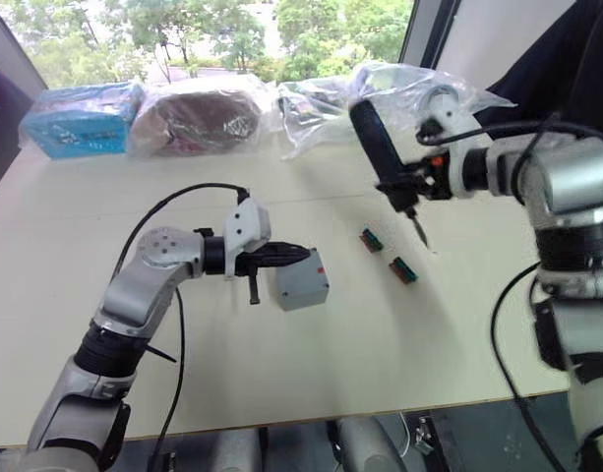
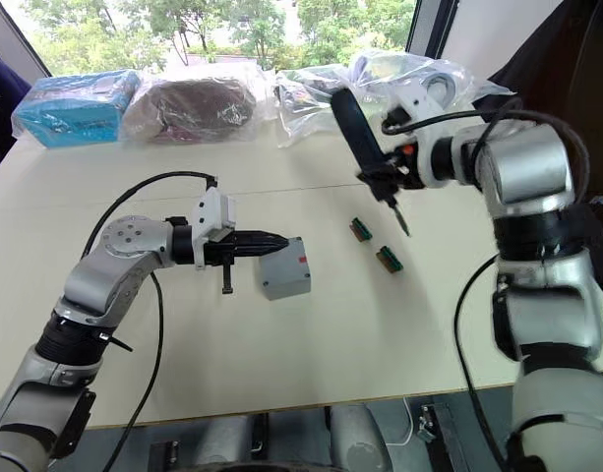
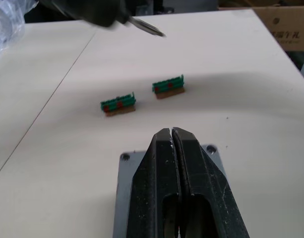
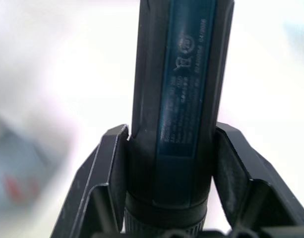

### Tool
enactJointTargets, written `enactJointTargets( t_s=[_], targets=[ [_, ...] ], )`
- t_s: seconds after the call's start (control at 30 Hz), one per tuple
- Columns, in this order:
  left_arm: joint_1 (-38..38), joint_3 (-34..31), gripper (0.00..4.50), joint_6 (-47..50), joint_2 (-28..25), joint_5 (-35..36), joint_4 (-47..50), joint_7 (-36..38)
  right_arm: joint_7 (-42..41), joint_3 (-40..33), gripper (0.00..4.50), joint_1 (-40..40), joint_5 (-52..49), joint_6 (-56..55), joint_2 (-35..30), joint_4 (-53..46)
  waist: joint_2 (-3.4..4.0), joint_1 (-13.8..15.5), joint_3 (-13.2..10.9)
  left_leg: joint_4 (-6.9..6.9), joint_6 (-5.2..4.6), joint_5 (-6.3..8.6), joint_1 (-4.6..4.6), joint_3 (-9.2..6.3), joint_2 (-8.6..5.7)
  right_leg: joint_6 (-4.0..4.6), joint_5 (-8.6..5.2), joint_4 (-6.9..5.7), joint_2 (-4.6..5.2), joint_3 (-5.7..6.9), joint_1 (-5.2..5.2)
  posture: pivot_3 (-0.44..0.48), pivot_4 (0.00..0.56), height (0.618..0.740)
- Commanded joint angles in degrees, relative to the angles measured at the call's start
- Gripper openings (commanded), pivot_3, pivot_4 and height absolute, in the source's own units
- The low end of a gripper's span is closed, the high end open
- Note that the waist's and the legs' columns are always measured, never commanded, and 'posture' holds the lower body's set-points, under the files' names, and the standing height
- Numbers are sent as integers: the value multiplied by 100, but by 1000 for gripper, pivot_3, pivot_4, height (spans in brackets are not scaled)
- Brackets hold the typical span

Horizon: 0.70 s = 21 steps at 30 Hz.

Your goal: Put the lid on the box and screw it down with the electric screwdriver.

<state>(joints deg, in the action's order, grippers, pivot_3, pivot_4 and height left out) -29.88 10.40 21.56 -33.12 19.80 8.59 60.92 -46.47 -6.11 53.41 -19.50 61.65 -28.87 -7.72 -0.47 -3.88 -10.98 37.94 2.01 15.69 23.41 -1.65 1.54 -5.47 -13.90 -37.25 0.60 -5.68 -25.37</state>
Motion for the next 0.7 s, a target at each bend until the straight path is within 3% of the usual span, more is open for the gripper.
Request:
enactJointTargets(
  t_s=[0.03, 0.17, 0.37, 0.7],
  targets=[
    [47, 43, 0, -139, -12, -110, -85, 39, 1023, -807, 1832, -381, -420, -691, 954, -1412, -2, 6, 0, 9, 0, 0, 2, -3, 2, 0, 0, -3, -2, 2, 0, 0, 150, 740],
    [139, 109, 0, -209, 2, -211, -197, 59, 1459, -659, 1832, -1240, -562, -1863, 1925, -2024, -11, 68, 6, 25, 2, -1, -1, -3, -4, 0, 1, 4, 8, 5, 18, 0, 150, 740],
    [192, 195, 0, -237, 115, -377, -407, -28, 1817, 136, 1832, -2276, -104, -3363, 2547, -2017, -11, 34, 6, 28, 6, -4, -10, 1, -6, 0, 1, 4, 6, 0, 27, 0, 150, 740],
    [268, 217, 0, -238, 160, -505, -509, -88, 2107, 907, 1832, -2995, 583, -5034, 2687, -1237, -12, -13, 6, 26, 12, -7, -28, -2, -3, 2, 1, -9, 0, 0, 35, 0, 150, 740]
  ],
)
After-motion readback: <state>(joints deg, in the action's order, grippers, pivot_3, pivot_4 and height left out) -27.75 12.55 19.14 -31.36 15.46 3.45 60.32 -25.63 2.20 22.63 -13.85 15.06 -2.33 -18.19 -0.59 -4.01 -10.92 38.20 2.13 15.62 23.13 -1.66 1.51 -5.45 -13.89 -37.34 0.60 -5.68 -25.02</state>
